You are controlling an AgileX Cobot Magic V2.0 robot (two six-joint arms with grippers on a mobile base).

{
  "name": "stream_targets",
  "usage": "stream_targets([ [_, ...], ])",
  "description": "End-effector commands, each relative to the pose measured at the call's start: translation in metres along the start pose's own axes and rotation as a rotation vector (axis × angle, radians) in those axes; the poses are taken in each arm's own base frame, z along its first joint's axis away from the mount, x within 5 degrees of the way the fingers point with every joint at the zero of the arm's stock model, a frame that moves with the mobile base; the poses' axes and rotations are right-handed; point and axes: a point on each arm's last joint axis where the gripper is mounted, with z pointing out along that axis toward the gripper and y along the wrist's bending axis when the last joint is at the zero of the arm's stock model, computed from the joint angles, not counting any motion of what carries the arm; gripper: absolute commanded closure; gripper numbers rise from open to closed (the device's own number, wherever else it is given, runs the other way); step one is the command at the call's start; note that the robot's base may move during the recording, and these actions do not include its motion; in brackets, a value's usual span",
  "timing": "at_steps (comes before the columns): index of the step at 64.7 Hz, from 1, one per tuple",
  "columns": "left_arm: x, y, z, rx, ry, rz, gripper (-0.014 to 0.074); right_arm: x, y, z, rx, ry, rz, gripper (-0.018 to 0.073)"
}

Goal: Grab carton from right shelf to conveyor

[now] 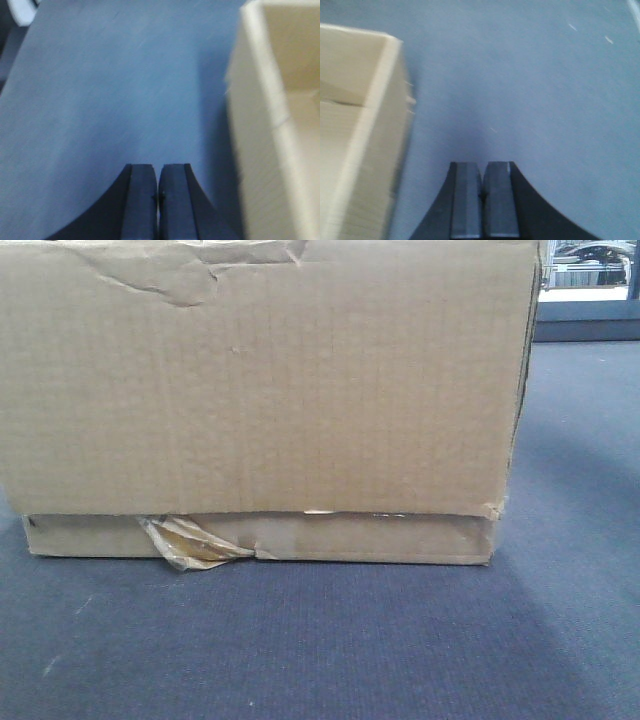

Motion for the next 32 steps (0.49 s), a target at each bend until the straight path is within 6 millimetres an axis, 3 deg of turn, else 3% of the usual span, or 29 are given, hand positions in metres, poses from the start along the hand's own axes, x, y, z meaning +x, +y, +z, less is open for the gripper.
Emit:
stream_targets([
  [1, 0.014, 0.005, -0.002, -0.007, -0.015, 0.005, 0.0582, 0.014, -0.012, 0.009, 0.038, 0.033, -0.002, 0.0637],
  [18, 0.078, 0.002, 0.000, 0.061, -0.095, -0.018, 0.0582, 0.083, -0.013, 0.045, -0.031, 0.085, 0.013, 0.0637],
  [32, 0.129, 0.002, -0.009, 0.088, -0.162, -0.020, 0.0582, 0.147, -0.013, 0.045, -0.070, -0.015, -0.001, 0.0637],
])
